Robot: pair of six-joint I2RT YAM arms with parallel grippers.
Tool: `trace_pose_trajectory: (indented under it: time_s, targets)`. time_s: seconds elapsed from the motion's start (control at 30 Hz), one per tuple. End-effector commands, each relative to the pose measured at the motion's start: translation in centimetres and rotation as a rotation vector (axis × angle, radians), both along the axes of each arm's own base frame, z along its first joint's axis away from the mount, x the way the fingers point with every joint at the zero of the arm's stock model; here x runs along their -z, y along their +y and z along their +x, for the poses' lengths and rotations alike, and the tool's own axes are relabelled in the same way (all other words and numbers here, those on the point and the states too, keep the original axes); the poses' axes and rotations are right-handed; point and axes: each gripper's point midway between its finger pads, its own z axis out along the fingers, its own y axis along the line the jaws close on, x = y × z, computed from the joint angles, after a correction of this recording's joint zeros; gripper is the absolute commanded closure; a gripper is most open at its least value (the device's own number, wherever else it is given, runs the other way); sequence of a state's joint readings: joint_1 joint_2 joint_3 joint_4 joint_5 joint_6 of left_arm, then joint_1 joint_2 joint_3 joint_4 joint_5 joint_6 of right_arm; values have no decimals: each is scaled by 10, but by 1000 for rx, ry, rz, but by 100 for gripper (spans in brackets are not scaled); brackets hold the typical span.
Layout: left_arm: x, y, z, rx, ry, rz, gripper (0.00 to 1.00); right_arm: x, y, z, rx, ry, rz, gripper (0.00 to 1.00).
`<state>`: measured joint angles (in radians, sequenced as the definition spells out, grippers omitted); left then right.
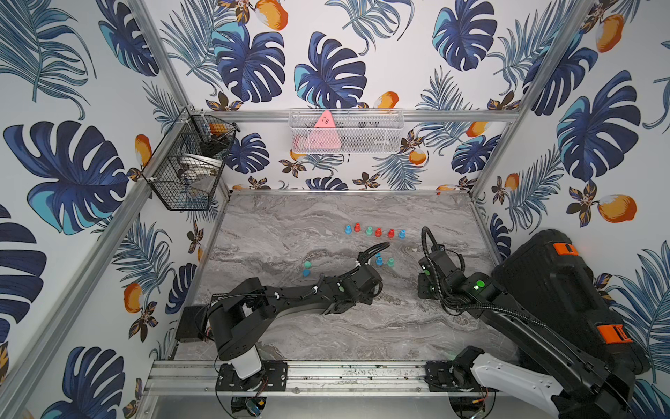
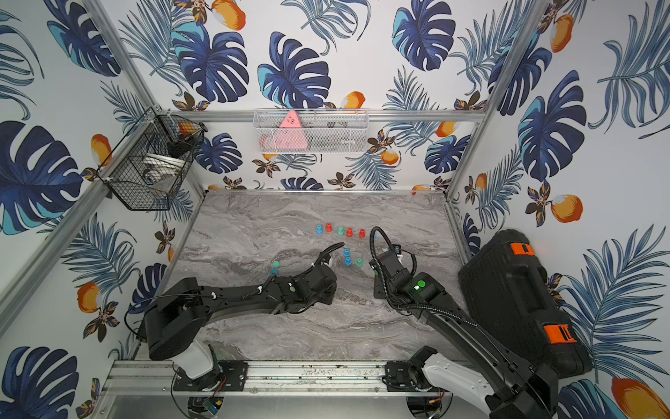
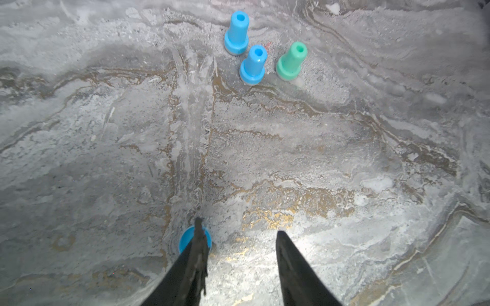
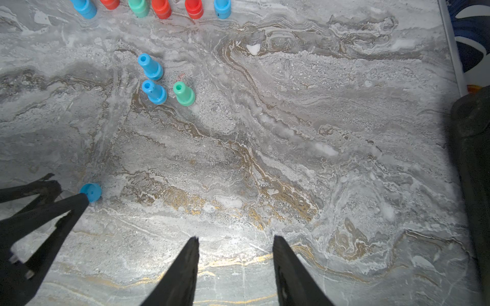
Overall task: Close the stamp cap
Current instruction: Move the cover to the center of the board, then pick up the stamp from the center of the board.
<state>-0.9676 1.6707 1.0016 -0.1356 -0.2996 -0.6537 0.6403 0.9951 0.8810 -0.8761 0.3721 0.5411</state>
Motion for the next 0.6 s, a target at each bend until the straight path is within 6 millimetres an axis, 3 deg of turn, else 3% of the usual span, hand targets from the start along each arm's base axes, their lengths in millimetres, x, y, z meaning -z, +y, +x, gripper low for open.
trace_pose_trajectory:
  time_s: [0.0,0.23,0.57]
  targets:
    - [-13,5,1,2,-28,17,53,-3,1,3,6,-20,7,51]
    - [-44,15,-4,14,-65,6,52,-4,0,3,7,-26,8,51]
    - [-89,52,-25,20,-115,-4,52,-3,0,3,9,-24,6,51]
